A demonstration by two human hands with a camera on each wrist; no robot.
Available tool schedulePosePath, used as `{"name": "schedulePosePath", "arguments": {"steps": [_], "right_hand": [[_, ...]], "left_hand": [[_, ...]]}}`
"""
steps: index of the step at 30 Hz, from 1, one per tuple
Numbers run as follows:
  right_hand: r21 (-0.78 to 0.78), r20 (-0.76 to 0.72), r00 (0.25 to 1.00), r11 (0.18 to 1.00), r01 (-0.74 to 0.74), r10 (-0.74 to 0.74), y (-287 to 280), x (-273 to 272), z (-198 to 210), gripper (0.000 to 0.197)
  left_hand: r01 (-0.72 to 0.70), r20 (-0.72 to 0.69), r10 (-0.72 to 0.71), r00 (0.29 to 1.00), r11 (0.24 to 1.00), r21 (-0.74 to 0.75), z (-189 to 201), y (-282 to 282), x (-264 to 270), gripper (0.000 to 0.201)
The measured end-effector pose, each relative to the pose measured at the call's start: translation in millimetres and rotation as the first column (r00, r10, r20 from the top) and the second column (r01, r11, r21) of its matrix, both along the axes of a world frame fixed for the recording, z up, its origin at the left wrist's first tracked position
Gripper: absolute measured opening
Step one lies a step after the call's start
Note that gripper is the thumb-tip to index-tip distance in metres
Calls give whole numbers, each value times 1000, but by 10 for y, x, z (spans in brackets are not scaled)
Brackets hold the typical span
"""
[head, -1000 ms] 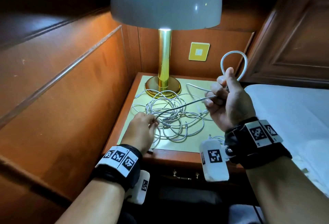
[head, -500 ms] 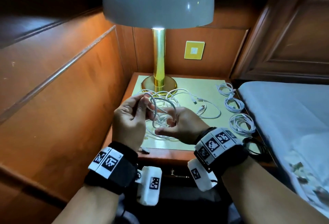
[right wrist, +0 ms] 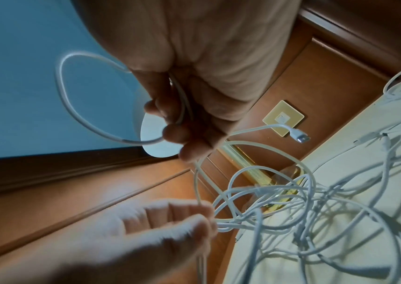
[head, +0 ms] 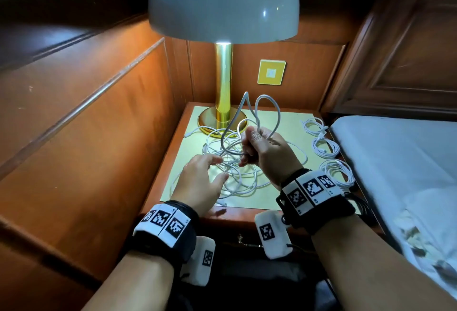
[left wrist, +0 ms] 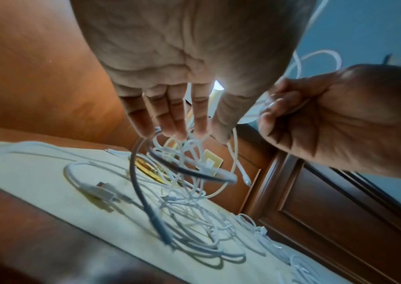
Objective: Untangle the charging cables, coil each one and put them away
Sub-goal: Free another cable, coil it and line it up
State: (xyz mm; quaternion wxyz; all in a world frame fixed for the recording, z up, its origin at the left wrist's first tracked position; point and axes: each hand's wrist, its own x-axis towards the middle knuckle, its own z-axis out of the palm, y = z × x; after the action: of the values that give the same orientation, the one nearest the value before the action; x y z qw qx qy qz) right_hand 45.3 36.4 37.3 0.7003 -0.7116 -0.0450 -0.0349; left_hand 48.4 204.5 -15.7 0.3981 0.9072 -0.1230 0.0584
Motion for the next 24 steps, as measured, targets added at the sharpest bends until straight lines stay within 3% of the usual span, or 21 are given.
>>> {"name": "schedulePosePath", "arguments": {"steps": [3,7,14,20,24], "right_hand": [[100,-4,1000,995,-4,4,-13,-23,57,34],[222,-35,999,975,-14,23,-10,-52,122,35],[377,-52,995,925,-56,82,-12,-67,137,36],[627,-31,962,755,-194,273,-52,-104,208,38],[684,-36,943,696,-218,330,-62,-148,247,42]], "left_hand": [[-98,-110,99,989,995,13,-30,44,77,46],[-154,-114,150,982,988,-24,-3,63,86,53],[-147,-14,146,989,985,-92,6,58,98,32],[-130,9,131,991,989,-68,-36,39,122,26],[-134,83,138,987,989,-55,-53,13,187,14]]}}
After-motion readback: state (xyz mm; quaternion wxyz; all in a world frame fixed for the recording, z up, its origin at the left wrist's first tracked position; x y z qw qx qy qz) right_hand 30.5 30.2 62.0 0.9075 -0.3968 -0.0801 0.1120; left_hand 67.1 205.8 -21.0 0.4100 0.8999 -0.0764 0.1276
